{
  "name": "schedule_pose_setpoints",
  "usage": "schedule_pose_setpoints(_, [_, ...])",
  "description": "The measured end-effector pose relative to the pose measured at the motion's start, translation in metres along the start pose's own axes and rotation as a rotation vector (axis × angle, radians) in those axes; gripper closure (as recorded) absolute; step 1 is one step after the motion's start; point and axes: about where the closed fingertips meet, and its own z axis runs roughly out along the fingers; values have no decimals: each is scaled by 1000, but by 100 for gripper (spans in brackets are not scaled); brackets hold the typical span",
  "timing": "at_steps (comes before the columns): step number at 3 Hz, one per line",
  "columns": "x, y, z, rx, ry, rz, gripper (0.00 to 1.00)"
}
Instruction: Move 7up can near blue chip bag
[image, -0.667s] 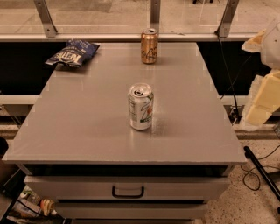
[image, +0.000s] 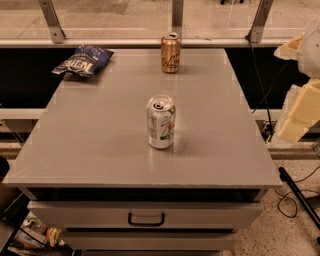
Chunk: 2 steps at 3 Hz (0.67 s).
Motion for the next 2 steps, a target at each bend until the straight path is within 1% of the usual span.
schedule_pose_setpoints(1, [-7, -5, 15, -6, -176, -2, 0])
schedule_pose_setpoints(2, [-39, -6, 49, -39, -392, -17, 0])
